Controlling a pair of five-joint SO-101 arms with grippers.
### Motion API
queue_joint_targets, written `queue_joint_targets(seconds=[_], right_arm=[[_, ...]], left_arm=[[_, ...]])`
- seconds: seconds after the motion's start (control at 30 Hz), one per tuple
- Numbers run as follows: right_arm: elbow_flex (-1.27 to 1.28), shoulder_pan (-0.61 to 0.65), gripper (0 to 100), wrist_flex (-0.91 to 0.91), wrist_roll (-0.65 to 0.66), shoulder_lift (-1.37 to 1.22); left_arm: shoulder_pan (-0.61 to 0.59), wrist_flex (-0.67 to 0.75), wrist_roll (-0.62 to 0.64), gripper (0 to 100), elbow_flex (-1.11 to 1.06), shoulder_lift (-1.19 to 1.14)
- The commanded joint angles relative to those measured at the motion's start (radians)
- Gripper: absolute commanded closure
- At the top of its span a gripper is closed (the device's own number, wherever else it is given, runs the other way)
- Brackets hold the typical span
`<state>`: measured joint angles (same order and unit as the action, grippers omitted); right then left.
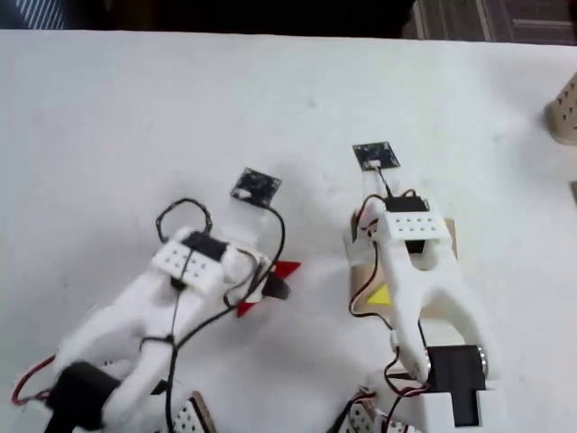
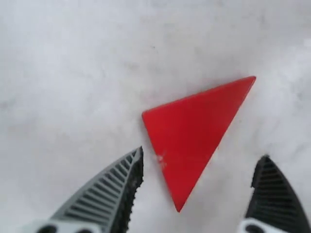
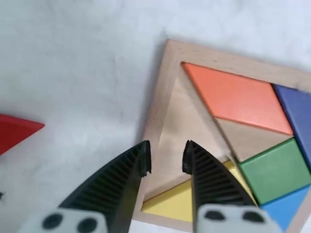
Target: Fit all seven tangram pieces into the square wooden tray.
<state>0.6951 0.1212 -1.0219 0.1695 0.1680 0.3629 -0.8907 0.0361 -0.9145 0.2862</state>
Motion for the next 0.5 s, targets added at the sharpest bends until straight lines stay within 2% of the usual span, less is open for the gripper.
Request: queue_joint_targets(seconds=[0.0, 0.07, 0.2, 0.47], right_arm=[[-0.023, -0.004, 88.6, 0.010, 0.014, 0.015], [-0.023, -0.004, 88.6, 0.010, 0.014, 0.015], [-0.021, -0.004, 88.6, 0.010, 0.014, 0.015], [-0.023, -0.005, 88.6, 0.013, 0.014, 0.015]], left_arm=[[-0.035, 0.020, -0.187, 62, 0.118, -0.081], [-0.050, 0.020, -0.284, 62, 0.157, -0.136], [-0.054, 0.041, -0.394, 62, 0.212, -0.226], [-0.054, 0.077, -0.391, 62, 0.249, -0.292]])
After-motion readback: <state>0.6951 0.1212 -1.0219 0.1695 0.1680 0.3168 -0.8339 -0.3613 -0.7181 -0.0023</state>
